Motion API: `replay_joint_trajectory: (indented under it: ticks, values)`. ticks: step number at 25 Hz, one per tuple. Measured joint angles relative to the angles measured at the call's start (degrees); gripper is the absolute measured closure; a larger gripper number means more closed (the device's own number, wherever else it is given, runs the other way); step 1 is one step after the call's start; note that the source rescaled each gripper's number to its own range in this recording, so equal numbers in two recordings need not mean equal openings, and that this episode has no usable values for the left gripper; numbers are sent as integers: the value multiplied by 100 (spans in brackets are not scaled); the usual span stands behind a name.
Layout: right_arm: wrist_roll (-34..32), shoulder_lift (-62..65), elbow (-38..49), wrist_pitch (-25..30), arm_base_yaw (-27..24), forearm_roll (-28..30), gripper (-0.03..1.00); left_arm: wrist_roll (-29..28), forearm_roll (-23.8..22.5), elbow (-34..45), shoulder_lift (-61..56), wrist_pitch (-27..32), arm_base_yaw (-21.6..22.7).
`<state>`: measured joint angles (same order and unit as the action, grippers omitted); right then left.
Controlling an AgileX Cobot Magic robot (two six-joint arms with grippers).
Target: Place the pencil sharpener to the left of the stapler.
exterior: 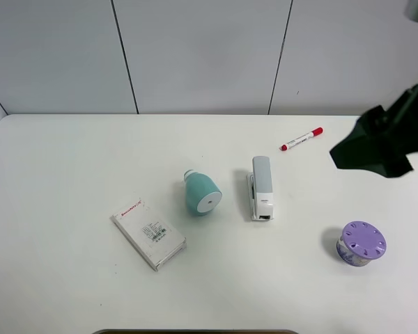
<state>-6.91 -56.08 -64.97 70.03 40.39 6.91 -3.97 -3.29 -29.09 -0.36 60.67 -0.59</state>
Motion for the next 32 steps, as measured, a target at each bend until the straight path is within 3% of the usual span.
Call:
replay_joint_trajectory:
  ticks: [4, 10, 13, 17, 23, 32]
  values:
    - [-49, 831, 683, 0, -193, -16, 28, 0, 0, 0, 0, 0, 0]
    - [-86, 2299, 1771, -47, -1603, 2, 28, 0, 0, 0, 0, 0, 0]
    - [-86, 3221, 2270, -408, -2310, 2, 28, 0, 0, 0, 0, 0, 0]
    - [17, 4396, 2905, -811, -2827, 2, 29, 0, 0, 0, 0, 0, 0]
    - [242, 5537, 3497, -993, -3243, 2, 30, 0, 0, 0, 0, 0, 0]
    - [270, 5624, 3583, -862, -3314, 2, 30, 0, 0, 0, 0, 0, 0]
